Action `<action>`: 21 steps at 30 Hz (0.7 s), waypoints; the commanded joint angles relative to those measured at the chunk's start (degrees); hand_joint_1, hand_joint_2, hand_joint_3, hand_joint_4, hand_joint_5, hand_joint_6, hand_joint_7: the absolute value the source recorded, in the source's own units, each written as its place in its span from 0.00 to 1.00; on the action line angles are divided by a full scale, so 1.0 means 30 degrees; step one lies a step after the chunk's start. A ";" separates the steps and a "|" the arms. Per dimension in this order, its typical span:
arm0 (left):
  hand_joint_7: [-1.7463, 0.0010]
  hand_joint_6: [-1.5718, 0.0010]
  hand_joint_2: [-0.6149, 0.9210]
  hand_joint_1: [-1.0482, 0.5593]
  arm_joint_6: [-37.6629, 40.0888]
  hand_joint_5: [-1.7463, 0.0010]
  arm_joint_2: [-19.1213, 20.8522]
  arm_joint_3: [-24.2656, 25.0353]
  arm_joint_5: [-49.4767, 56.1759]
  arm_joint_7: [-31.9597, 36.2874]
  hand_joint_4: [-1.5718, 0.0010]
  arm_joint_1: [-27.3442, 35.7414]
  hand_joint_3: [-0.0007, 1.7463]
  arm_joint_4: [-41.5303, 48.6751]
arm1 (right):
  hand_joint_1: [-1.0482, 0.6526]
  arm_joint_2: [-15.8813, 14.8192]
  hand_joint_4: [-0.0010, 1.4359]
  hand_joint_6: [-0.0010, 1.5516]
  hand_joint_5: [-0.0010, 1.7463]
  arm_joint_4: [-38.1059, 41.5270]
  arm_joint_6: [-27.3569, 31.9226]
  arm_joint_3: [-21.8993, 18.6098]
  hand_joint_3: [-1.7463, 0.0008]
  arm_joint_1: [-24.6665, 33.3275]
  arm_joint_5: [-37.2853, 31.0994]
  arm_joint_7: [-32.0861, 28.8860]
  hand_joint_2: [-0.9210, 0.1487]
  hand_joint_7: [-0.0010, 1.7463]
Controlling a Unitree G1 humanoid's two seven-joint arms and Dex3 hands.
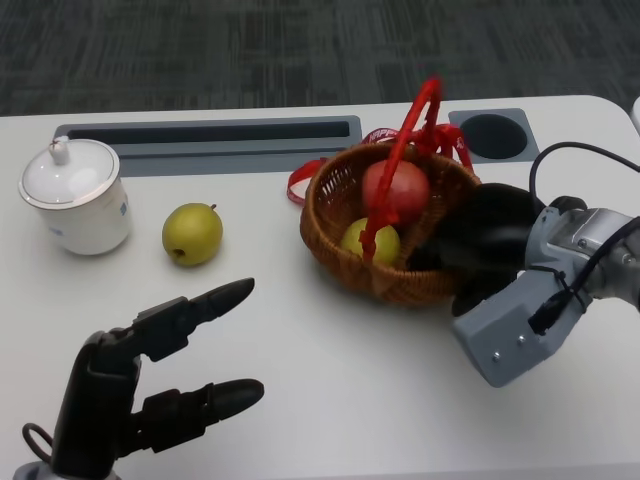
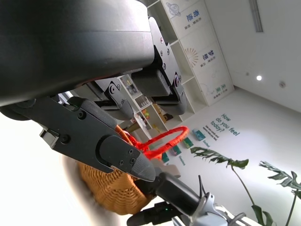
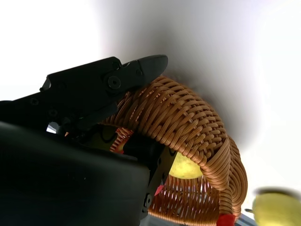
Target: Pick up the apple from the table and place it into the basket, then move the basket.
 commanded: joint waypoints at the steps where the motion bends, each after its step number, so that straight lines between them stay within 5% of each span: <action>1: 0.99 0.50 0.92 0.44 -0.0503 0.99 0.0110 0.0271 -0.0210 0.0336 0.46 0.0608 0.00 -0.0394 | 0.45 0.0136 0.77 0.60 0.04 0.0340 0.2062 -0.0611 0.93 -0.0218 0.0585 0.0686 0.00 0.01; 10: 0.99 0.48 0.93 0.41 -0.2029 0.99 -0.0226 0.0692 0.0340 0.0545 0.44 0.3208 0.00 -0.1560 | 0.44 0.1195 0.79 0.63 0.06 0.0605 0.6722 -0.2278 0.95 -0.0667 0.1876 0.1981 0.00 0.01; 21: 1.00 0.48 0.93 0.41 -0.3233 0.99 -0.0475 0.0984 0.0381 0.0411 0.43 0.7719 0.00 -0.4020 | 0.46 0.0842 0.73 0.64 0.02 0.0744 1.0085 -0.4145 0.99 -0.1307 0.2907 0.2855 0.00 0.00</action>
